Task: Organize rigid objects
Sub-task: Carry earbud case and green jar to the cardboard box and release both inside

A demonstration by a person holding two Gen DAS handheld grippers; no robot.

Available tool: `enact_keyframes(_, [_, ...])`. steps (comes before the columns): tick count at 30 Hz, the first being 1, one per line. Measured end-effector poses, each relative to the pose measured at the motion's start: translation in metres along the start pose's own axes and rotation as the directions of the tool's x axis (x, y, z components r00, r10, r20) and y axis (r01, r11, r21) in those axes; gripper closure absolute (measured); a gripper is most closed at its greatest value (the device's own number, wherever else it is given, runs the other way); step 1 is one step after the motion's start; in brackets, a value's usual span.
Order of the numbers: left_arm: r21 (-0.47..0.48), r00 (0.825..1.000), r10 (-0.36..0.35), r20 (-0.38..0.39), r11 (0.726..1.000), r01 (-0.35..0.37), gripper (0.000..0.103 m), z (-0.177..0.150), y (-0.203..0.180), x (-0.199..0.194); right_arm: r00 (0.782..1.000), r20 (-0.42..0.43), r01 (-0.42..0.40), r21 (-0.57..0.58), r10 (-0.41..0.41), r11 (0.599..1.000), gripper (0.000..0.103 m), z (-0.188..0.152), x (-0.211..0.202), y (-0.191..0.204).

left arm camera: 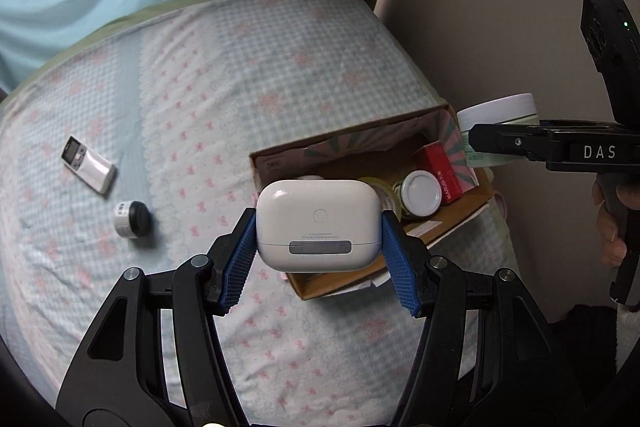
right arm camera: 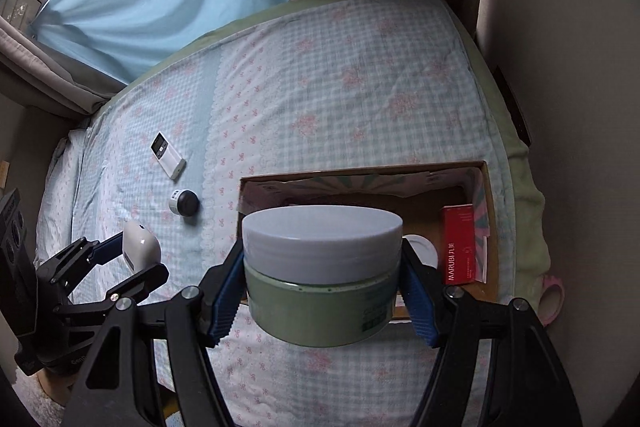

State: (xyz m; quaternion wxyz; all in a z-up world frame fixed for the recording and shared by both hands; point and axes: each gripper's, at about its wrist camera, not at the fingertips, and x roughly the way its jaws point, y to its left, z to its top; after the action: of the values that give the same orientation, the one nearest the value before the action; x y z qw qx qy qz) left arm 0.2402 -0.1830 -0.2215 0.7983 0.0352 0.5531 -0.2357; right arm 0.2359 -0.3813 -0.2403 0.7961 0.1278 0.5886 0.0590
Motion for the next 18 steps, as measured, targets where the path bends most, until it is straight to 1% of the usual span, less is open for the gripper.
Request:
enact_keyframes(7, [0.027, 0.996, -0.021, -0.090, 0.999, 0.023, 0.046, 0.009, -0.030, 0.065, 0.998, -0.062, -0.003, 0.033, 0.005, 0.999, 0.037, 0.002, 0.038, -0.049])
enact_keyframes(13, [0.030, 0.986, -0.035, -0.161, 0.999, 0.040, 0.046, 0.012, -0.044, 0.121, 0.994, -0.111, -0.006, 0.035, 0.010, 0.999, 0.037, 0.012, 0.080, -0.069])
enact_keyframes(18, [0.035, 0.977, -0.033, -0.212, 0.999, 0.041, 0.046, 0.009, -0.052, 0.163, 0.991, -0.129, -0.030, 0.031, 0.033, 0.999, 0.037, 0.020, 0.116, -0.079])
